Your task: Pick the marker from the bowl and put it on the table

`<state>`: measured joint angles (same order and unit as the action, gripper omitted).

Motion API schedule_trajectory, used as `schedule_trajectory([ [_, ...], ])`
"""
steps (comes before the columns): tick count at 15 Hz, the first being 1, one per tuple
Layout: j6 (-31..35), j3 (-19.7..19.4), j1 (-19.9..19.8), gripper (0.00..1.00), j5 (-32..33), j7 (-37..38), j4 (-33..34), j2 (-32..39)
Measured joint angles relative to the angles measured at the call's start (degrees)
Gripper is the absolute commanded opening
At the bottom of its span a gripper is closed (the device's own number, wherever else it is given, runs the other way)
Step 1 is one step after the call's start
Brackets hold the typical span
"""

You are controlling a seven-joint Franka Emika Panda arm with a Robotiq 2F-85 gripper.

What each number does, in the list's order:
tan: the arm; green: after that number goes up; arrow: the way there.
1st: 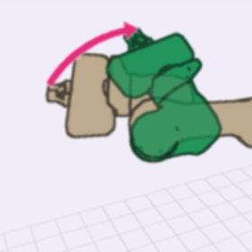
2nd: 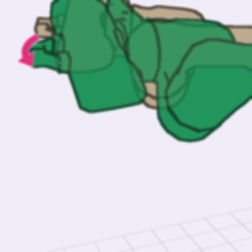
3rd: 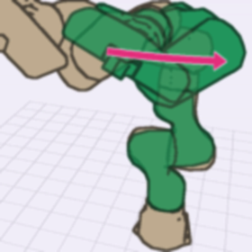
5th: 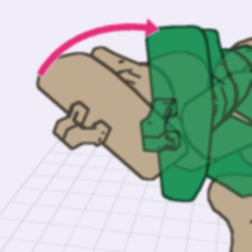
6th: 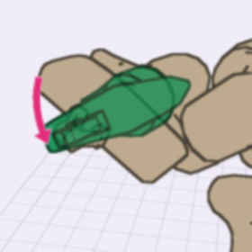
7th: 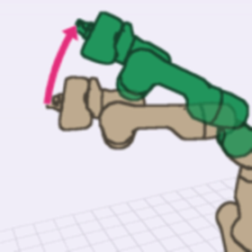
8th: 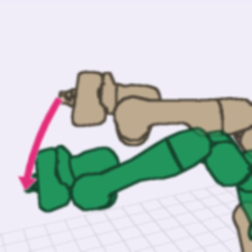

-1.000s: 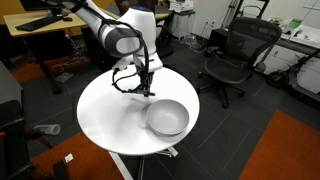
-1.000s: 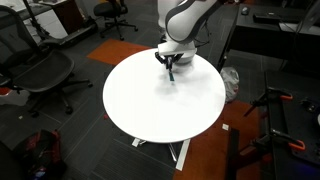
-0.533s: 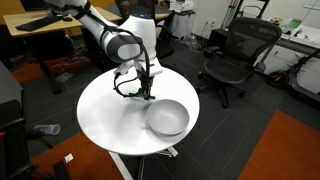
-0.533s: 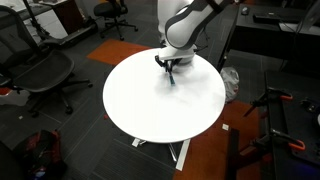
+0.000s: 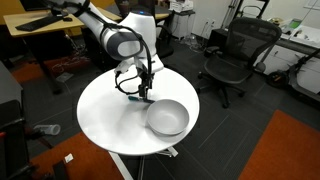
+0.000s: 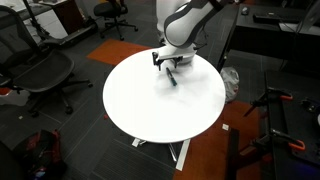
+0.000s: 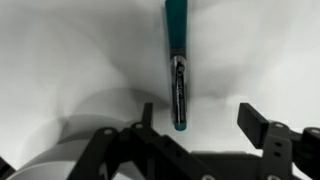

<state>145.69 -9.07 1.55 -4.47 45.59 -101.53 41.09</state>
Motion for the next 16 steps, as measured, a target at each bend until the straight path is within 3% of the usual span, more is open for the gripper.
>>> schedule_trajectory([
  [6,-0.6,-0.3,1.1,1.0,0.5,-0.5,-1.9,-5.0],
  [16,-10.1,-1.1,1.2,1.0,3.9,-1.9,-5.8,-15.7],
])
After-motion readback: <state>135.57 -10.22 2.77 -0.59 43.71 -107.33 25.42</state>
